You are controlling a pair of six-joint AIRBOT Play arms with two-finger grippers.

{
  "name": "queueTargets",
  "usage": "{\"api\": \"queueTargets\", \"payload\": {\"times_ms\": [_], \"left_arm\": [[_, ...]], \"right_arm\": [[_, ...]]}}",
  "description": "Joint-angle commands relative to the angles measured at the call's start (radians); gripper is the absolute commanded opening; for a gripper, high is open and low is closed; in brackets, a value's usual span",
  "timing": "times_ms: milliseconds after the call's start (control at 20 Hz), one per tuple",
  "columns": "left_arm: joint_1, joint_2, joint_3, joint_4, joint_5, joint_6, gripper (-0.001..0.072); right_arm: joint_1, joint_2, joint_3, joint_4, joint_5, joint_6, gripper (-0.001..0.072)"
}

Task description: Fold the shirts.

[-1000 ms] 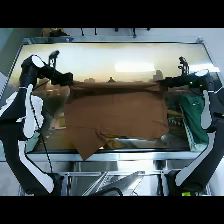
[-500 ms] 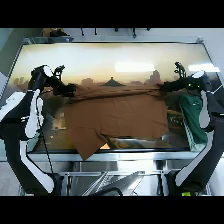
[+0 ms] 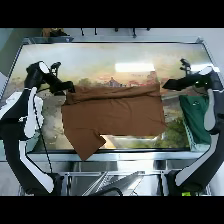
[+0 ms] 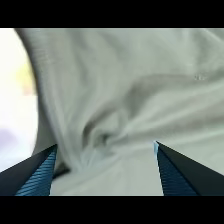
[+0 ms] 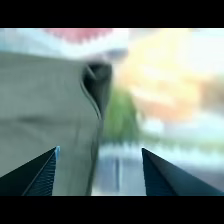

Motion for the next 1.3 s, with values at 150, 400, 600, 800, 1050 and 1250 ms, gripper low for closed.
{"api": "queueTargets", "payload": {"times_ms": [150, 400, 600, 800, 1050, 1250], "left_arm": [[0.067, 0.163, -0.093, -0.005, -0.209, 0.024, 0.0671], [0.123, 0.47, -0.662, -0.045, -0.082, 0.071, 0.0671], [0.172, 0.637, -1.01, -0.135, -0.003, 0.095, 0.0671], [0.189, 0.771, -1.236, -0.138, 0.077, 0.097, 0.0671], [0.14, 0.864, -1.405, -0.234, 0.247, 0.098, 0.067], [0.035, 0.819, -1.466, -0.33, 0.394, 0.114, 0.0628]], "right_arm": [[-0.146, 0.132, -0.193, -0.015, 0.296, 0.138, 0.0464], [-0.199, 0.344, -0.696, -0.016, 0.142, 0.111, 0.0465], [-0.172, 0.383, -0.93, 0.006, 0.04, 0.055, 0.0465], [-0.104, 0.376, -1.03, 0.109, -0.035, -0.043, 0.0464], [-0.051, 0.386, -1.029, 0.143, -0.024, -0.045, 0.0463], [-0.052, 0.407, -1.029, 0.143, -0.018, -0.047, 0.0464]]}}
